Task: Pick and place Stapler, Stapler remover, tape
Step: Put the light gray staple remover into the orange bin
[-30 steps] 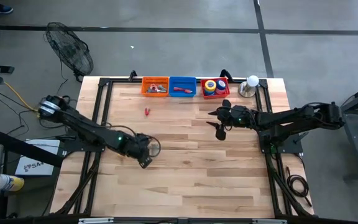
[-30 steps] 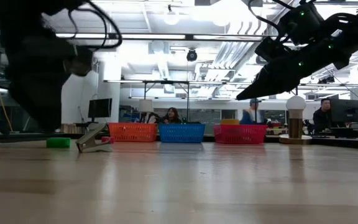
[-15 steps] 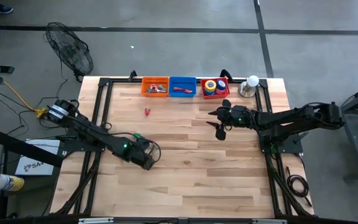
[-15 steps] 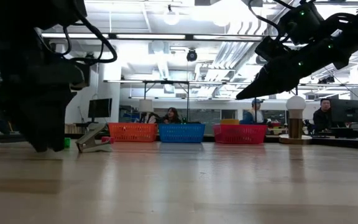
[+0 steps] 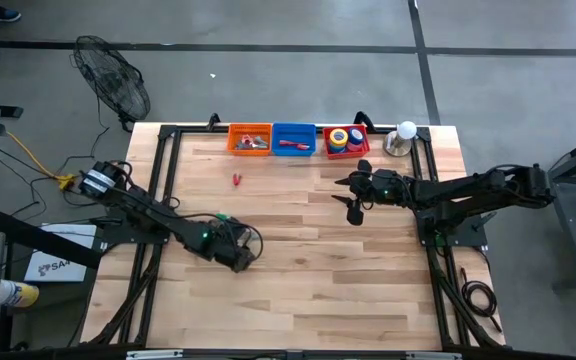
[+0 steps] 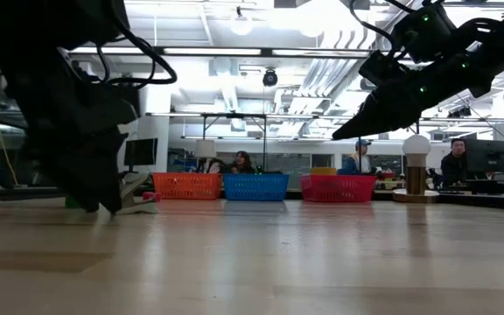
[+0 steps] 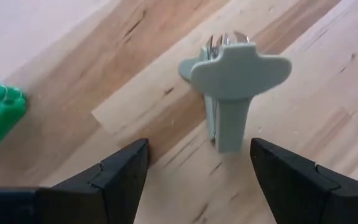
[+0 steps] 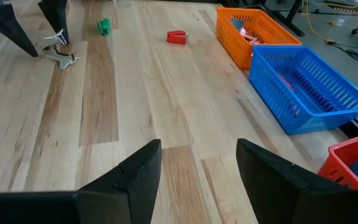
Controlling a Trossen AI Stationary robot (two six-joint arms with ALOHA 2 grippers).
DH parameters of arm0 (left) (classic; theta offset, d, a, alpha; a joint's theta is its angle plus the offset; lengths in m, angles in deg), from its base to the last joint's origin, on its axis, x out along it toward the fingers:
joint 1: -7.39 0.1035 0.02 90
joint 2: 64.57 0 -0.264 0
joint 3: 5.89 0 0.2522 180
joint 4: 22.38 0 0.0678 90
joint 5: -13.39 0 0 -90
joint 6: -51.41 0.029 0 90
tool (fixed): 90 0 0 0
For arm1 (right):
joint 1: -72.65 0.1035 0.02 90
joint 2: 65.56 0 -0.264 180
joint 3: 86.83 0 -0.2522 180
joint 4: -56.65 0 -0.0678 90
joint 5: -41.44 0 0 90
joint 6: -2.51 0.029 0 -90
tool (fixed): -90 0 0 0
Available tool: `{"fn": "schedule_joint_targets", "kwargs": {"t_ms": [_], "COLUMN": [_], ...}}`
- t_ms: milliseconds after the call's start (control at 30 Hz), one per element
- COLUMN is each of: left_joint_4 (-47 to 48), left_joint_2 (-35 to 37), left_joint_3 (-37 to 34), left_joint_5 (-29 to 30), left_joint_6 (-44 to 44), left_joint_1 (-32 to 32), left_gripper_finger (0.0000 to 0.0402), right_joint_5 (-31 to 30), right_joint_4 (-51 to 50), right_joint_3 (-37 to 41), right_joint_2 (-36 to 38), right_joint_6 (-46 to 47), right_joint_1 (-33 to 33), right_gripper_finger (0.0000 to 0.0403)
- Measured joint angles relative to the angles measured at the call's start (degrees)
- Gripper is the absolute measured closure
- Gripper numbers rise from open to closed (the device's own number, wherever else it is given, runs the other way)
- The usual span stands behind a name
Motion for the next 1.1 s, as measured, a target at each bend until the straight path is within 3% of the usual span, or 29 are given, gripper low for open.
{"fn": "schedule_joint_targets", "kwargs": {"t_ms": [567, 1100], "left_joint_4": [-2.1, -3.7], "left_joint_2": [-1.7, -1.7], "left_joint_3": [0.0, 0.0], "left_joint_5": [2.8, 2.1], "left_joint_6": [2.2, 1.7], "left_joint_1": [0.1, 0.1], "left_gripper_finger": [0.0132, 0.0249], "right_joint_5": [-1.7, -1.7], "right_joint_4": [0.0, 0.0], "right_joint_3": [0.0, 0.0], "right_joint_2": [0.0, 0.0], "right_joint_6": [0.2, 0.2], "right_joint_1": [0.0, 0.0], "right_gripper_finger": [0.0203, 0.0203]}}
